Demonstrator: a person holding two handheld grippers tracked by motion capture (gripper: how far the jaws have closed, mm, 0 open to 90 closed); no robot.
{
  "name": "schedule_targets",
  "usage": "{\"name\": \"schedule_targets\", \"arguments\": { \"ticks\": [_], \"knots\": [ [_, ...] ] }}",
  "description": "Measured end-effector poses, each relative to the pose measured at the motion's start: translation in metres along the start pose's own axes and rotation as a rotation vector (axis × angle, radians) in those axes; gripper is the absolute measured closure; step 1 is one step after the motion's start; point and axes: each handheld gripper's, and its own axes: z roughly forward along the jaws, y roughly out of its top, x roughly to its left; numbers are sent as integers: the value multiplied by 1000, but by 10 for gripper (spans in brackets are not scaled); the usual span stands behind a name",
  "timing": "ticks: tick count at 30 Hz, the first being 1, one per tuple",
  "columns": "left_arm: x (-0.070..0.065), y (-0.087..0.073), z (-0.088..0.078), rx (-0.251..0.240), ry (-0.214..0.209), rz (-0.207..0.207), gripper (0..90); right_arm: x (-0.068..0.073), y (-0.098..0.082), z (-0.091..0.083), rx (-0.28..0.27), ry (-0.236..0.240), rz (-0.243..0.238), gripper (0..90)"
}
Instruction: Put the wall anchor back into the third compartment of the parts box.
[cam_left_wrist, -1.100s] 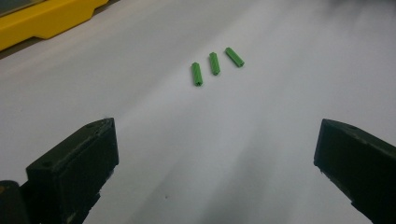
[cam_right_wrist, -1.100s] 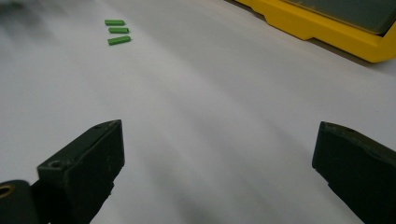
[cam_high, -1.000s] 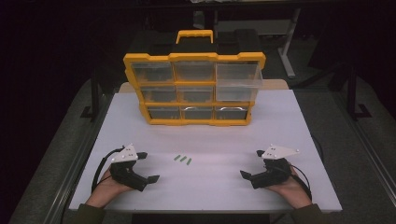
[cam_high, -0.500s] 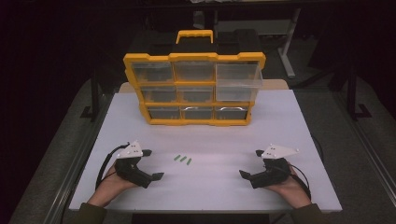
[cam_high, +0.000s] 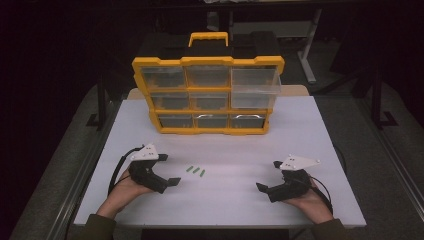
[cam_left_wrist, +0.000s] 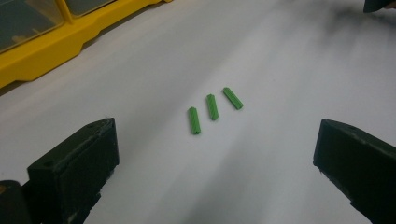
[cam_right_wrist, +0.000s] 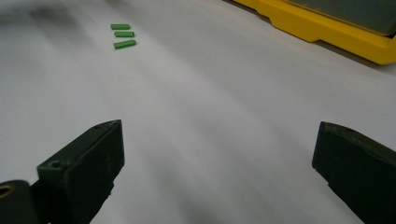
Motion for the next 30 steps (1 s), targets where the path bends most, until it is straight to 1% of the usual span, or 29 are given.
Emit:
{"name": "schedule_targets", "arguments": {
  "ticks": [3, 4, 7, 9, 13, 20, 21, 22, 23, 24, 26, 27, 29, 30],
  "knots": [
    [1, 3, 2, 3, 0, -1, 2, 0, 1, 0, -3, 0, -3, 16],
    [1, 5, 4, -6, -3, -4, 2, 0, 1, 0, -3, 0, -3, 16],
    [1, 8, 6, 4, -6, 3, 2, 0, 1, 1, -3, 3, -7, 16],
    [2, 13, 9, 1, -7, 2, 2, 0, 2, 2, -2, 4, -2, 16],
    [2, 16, 12, 2, -7, 1, 3, 0, 3, 3, 1, 5, -9, 16],
    [4, 25, 25, 14, -6, 6, 4, 1, 3, 4, 0, 8, -13, 16],
    [5, 27, 27, 16, -7, 13, 6, 1, 3, 4, 2, 9, -10, 16],
    [5, 29, 29, 17, -6, 15, 31, 0, 3, 4, 2, 9, -11, 16],
    [6, 31, 32, 17, -5, 16, 33, 0, 3, 4, 3, 10, -11, 16],
    [6, 31, 32, 17, -5, 16, 40, 0, 3, 4, 3, 10, -11, 16],
    [6, 35, 37, 13, -9, 14, 50, 1, 3, 4, 3, 10, -9, 16],
    [6, 36, 39, 13, -11, 5, 57, 1, 3, 4, 2, 11, -9, 16],
    [8, 38, 43, 28, -9, 27, 65, 1, 3, 4, 2, 11, -9, 16],
    [8, 39, 45, 29, -12, 27, 68, 1, 3, 4, 3, 12, -9, 16]
  ]
}}
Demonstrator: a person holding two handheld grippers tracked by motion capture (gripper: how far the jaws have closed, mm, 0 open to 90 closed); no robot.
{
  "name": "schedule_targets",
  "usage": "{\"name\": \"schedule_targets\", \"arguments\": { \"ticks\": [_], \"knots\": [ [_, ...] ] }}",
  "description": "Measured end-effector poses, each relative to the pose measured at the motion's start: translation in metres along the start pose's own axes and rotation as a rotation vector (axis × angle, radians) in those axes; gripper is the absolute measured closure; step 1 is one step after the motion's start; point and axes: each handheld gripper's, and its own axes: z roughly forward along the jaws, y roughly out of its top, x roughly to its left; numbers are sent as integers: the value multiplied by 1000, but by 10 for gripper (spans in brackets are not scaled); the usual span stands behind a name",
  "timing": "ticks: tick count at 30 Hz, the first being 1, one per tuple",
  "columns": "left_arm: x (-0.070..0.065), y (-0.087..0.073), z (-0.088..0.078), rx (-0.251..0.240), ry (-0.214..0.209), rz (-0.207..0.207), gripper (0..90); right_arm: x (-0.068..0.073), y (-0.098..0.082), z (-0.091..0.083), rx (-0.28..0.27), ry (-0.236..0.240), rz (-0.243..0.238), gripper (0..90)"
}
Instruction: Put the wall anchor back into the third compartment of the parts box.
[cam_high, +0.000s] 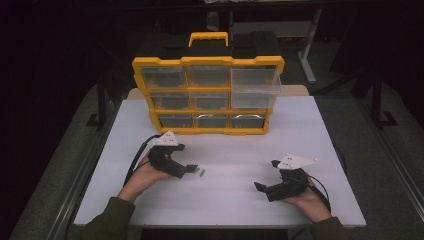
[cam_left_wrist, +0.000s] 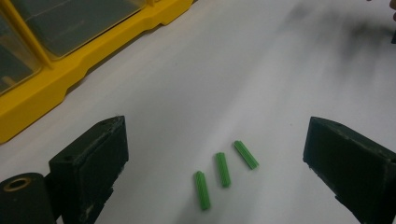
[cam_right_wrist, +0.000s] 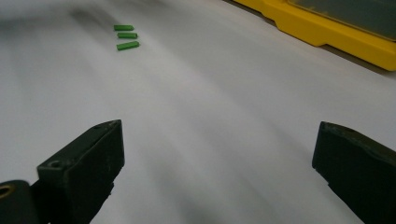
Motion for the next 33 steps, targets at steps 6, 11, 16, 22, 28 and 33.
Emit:
{"name": "schedule_targets", "arguments": {
  "ticks": [6, 11, 16, 22, 28, 33],
  "knots": [
    [2, 6, 9, 22, 4, 11, 141, -1, 0, 0, -3, -1, 2, 16],
    [4, 2, 16, 69, 4, 3, 219, -1, 0, -1, -7, 0, -2, 16],
    [4, 0, 17, 123, 8, 11, 359, 0, 0, 0, -4, 0, 1, 16],
    [3, -2, 18, 162, 10, 2, 466, 0, 0, 0, -2, 1, 1, 16],
    [4, -5, 20, 220, 10, 9, 585, 0, 0, 0, -2, 2, 1, 16],
    [5, -10, 20, 233, 29, -8, 669, -1, 0, 0, -3, 1, -1, 16]
  ]
}}
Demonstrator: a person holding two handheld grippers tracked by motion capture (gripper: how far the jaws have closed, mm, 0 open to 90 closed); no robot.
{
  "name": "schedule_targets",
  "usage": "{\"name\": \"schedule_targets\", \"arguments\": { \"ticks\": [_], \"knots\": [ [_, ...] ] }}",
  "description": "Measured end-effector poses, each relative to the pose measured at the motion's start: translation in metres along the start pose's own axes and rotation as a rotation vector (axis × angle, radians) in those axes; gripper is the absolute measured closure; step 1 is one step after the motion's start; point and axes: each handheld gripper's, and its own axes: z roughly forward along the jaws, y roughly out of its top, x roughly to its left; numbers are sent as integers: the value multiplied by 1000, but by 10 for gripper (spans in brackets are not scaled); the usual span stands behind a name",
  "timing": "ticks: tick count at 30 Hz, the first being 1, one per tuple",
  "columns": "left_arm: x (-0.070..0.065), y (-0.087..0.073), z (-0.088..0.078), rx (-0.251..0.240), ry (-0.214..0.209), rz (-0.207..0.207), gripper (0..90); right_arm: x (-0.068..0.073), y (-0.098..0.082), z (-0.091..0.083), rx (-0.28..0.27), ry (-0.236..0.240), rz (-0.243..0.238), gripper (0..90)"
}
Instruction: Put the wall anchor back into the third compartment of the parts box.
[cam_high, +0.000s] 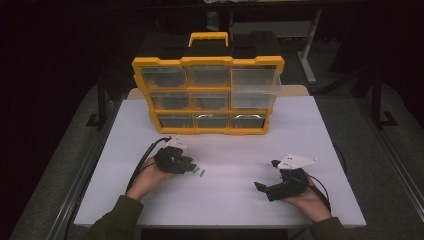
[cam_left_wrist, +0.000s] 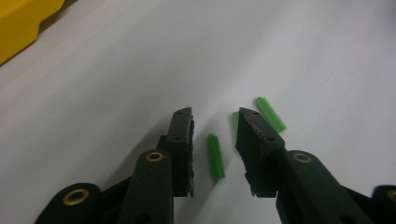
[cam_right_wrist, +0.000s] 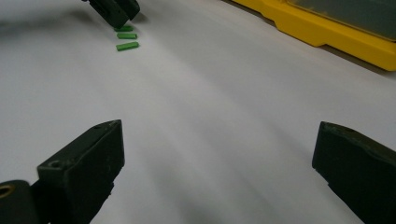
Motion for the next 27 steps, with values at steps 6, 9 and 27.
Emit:
{"name": "schedule_targets", "arguments": {
  "ticks": [6, 9, 27],
  "knots": [
    [0, -2, -1, 0, -12, -11, 749, 0, 0, 0, 4, 0, 4, 16],
    [0, -2, 0, 13, -13, 6, 768, 0, 0, 0, 4, 0, 3, 16],
    [0, -2, 3, 34, 1, 24, 848, 1, 0, 0, 5, 2, -3, 16]
  ]
}}
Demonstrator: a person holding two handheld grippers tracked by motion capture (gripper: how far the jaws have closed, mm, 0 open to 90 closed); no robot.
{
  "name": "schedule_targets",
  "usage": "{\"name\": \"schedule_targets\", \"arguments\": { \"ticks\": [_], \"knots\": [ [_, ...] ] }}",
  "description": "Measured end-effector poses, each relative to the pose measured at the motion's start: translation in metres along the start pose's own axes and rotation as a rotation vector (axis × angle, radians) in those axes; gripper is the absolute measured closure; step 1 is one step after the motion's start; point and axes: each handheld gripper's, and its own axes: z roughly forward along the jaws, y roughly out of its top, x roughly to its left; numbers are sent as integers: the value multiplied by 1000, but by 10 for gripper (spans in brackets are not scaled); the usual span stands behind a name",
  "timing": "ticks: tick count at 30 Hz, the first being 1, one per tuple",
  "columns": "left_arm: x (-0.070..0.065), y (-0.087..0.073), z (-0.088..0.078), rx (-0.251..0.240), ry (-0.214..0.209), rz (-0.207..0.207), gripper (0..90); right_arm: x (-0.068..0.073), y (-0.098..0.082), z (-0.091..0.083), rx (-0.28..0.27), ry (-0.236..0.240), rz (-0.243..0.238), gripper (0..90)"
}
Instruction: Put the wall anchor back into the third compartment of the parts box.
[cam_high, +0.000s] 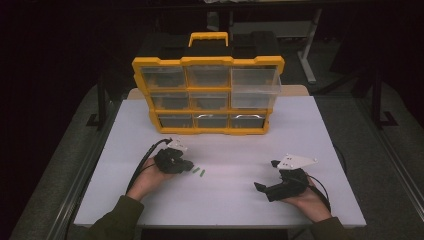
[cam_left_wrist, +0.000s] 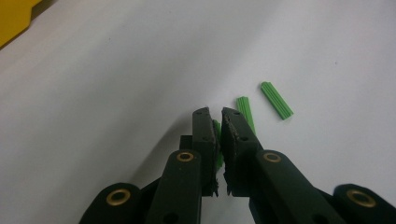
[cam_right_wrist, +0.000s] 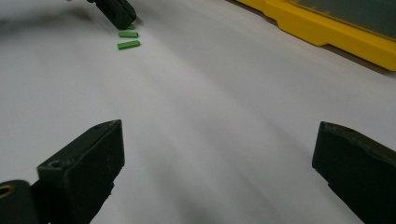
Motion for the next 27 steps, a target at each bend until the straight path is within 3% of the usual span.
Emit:
{"name": "schedule_targets", "arguments": {
  "ticks": [4, 13, 14, 16, 19, 23, 27],
  "knots": [
    [2, 0, 0, -11, -22, -25, 848, 0, 0, 0, 0, 0, -1, 16],
    [4, 7, -6, -15, -55, -23, 851, 0, 0, 1, 3, 6, -6, 16],
    [2, 8, -6, -26, -60, -43, 851, 0, 0, 1, 3, 6, -6, 16],
    [4, 10, -9, -21, -74, -23, 851, 0, 0, 0, 2, 3, -1, 16],
    [2, 14, -12, -62, -92, -59, 851, 0, 0, -1, -3, 4, 2, 16],
    [3, 21, -18, -79, -112, -67, 851, 0, 0, -1, 0, 4, 2, 16],
    [3, 29, -24, -77, -122, -47, 851, 0, 0, -1, 0, 5, 2, 16]
  ]
}}
